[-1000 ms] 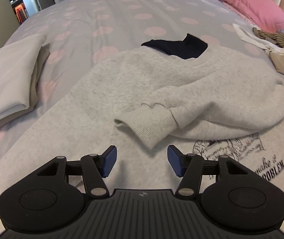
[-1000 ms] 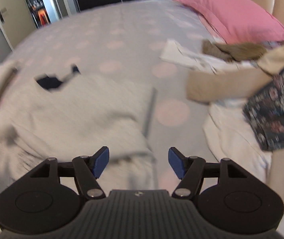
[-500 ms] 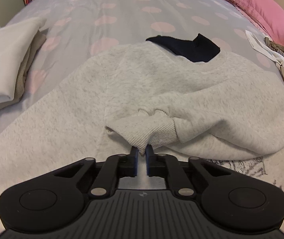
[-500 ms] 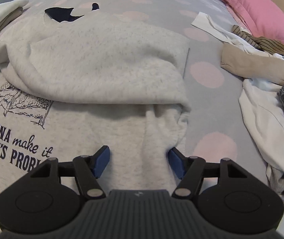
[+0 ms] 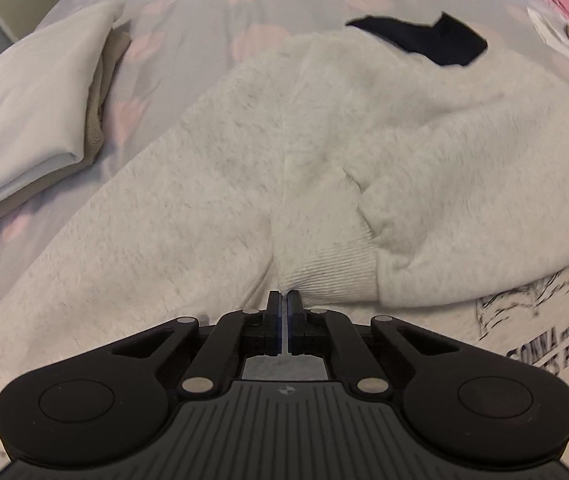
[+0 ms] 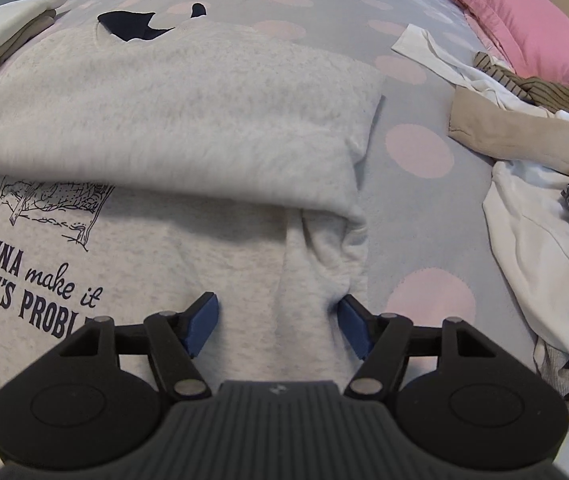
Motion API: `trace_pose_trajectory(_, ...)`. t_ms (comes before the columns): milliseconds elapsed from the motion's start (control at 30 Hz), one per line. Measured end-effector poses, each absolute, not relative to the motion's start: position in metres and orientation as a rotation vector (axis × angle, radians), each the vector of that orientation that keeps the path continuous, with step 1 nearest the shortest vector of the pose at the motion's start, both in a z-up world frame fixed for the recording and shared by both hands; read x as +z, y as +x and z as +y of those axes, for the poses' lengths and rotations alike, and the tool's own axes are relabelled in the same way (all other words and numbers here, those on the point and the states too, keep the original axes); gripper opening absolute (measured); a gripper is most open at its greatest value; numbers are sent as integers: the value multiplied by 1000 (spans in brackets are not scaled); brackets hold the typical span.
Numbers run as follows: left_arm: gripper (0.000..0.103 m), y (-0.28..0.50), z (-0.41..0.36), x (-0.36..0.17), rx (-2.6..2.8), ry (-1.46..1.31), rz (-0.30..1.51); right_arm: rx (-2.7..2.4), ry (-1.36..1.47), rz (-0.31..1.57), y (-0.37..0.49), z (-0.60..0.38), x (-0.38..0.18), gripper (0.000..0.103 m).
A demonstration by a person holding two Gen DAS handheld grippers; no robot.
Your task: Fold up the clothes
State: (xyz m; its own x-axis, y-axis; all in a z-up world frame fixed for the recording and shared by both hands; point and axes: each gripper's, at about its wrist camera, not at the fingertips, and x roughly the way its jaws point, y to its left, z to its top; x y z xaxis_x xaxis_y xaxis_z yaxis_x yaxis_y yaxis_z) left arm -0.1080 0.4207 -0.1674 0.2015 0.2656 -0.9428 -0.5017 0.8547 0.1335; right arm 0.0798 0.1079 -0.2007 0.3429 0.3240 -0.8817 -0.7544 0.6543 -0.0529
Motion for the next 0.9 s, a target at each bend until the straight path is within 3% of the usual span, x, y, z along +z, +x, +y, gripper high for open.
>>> trace_pose_trajectory(100, 1, -112, 425, -162, 535, -227, 1243, 739, -491, 988, 85, 104, -191, 70)
trace_pose_trajectory(200, 15, -115, 429, -153, 528, -244, 1207, 753, -463, 961, 89, 102, -175, 70)
trace_pose_trajectory(333, 47, -112, 432, -147, 527, -234, 1140, 770, -433, 933, 99, 105, -157, 70)
trace_pose_trajectory(367, 49, -109, 433, -150, 530, -239, 1134, 774, -441, 935, 101, 107, -157, 70)
trace_pose_trajectory(500, 45, -100, 430, -167, 498, -259, 1136, 770, -461, 978, 106, 114, -169, 68)
trace_pose_trajectory(533, 36, -98, 427, -171, 483, -259, 1142, 774, -451, 1000, 108, 115, -173, 66)
trace_pose_trajectory(567, 22, -95, 424, -174, 473, -256, 1147, 783, -441, 1020, 109, 116, -176, 54)
trace_pose_trajectory(600, 18, -93, 421, -176, 474, -245, 1152, 794, -431, 1039, 110, 117, -180, 42)
trace_pose_trajectory(667, 5, -90, 416, -175, 488, -232, 1143, 795, -434, 1044, 110, 122, -182, 41)
trace_pose_trajectory(900, 3, -95, 431, -123, 487, -410, 918, 722, -304, 971, 129, 120, -166, 36)
